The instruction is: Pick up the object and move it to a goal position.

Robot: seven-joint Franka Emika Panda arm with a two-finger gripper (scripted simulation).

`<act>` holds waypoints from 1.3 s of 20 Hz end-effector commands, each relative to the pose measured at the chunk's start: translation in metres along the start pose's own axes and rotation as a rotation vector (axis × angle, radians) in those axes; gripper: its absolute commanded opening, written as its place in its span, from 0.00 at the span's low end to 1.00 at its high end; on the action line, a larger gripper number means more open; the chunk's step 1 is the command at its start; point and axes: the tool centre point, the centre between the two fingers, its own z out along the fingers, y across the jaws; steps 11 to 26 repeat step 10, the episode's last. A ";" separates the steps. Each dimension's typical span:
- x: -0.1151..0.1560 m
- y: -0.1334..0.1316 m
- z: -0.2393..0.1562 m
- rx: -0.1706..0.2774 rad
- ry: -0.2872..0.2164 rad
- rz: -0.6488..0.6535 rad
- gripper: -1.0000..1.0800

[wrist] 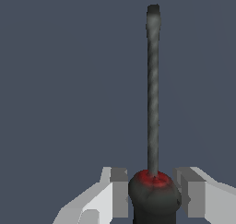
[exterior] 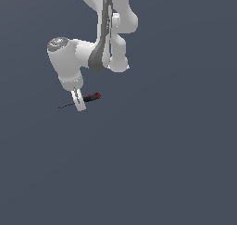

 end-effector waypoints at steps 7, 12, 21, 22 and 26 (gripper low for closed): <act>0.018 0.029 -0.035 -0.001 0.002 -0.001 0.00; 0.020 0.031 -0.038 -0.001 0.002 -0.001 0.00; 0.020 0.031 -0.038 -0.001 0.002 -0.001 0.00; 0.020 0.031 -0.038 -0.001 0.002 -0.001 0.00; 0.020 0.031 -0.038 -0.001 0.002 -0.001 0.00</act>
